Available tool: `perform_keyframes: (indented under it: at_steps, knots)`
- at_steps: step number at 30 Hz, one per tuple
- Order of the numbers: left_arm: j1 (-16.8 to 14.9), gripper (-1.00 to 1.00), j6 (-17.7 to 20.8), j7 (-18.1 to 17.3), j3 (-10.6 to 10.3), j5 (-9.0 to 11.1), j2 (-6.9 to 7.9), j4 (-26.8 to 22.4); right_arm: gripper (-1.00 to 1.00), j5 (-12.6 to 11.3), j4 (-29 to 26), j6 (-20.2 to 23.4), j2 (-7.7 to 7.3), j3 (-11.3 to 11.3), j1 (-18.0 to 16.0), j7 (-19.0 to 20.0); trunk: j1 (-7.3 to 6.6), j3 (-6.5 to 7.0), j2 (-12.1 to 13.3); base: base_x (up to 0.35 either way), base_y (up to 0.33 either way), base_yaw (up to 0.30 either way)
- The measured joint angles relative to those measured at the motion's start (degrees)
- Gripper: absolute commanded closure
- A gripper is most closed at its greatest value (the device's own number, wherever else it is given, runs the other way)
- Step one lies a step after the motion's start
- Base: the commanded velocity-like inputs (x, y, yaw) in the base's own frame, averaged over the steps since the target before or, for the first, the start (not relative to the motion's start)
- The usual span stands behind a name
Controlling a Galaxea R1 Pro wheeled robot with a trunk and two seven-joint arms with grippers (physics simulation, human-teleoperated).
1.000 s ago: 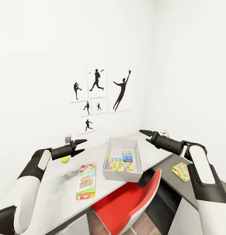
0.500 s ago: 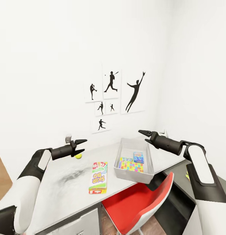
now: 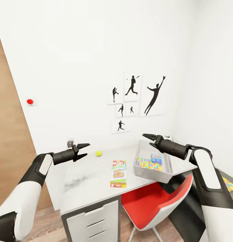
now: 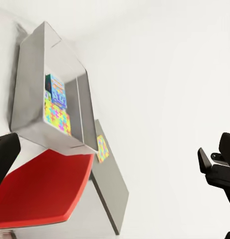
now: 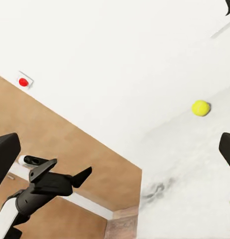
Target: Put all the toys in the child's room - the three board games (two on the bed and one on the table), the two jigsaw puzzles on the table, and the tennis ball on the table - inside the toy box on the table in the child's room.
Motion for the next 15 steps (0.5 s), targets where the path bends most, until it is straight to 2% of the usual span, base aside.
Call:
perform_keyframes:
  at_steps: [15]
  knots:
    - [0.00, -1.00, 0.00, 0.00, 0.05, -0.01, 0.05, 0.01, -1.00, -0.06, 0.24, -0.02, 0.01, 0.68, -0.23, -2.06, 0.00, -0.80, 0.01, -0.271, 0.160, 0.006]
